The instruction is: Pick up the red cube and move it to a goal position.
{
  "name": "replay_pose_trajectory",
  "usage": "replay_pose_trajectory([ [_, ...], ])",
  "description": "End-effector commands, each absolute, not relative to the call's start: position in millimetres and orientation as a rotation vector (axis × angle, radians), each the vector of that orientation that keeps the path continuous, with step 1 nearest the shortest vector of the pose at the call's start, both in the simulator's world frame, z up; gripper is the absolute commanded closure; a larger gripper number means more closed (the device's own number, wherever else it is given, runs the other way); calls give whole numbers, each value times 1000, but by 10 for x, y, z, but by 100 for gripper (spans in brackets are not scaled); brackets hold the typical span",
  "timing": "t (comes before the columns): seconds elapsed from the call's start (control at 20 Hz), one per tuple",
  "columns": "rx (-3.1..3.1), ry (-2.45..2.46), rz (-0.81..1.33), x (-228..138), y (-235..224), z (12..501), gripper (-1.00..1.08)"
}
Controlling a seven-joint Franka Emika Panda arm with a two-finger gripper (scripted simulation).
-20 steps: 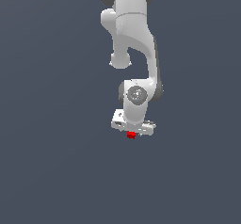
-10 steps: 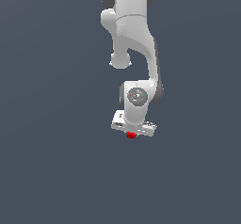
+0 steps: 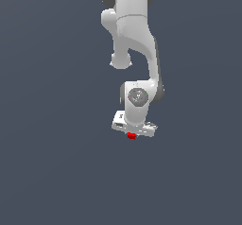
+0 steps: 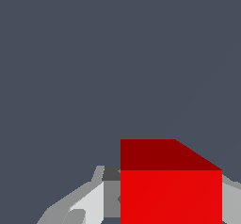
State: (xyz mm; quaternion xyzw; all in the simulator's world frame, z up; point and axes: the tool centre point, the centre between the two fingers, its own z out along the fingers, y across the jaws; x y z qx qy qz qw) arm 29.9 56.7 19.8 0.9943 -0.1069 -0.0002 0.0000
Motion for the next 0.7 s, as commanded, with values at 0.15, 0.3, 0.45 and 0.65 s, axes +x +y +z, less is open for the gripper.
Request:
replay_pose_trajectory([
  [0.15, 3123, -336, -1, 232, 546, 200, 108],
  [0.3, 3123, -336, -1, 153, 521, 203, 108],
  [0.45, 3123, -336, -1, 44, 487, 207, 108],
  [0.65, 3123, -336, -1, -153, 426, 215, 108],
])
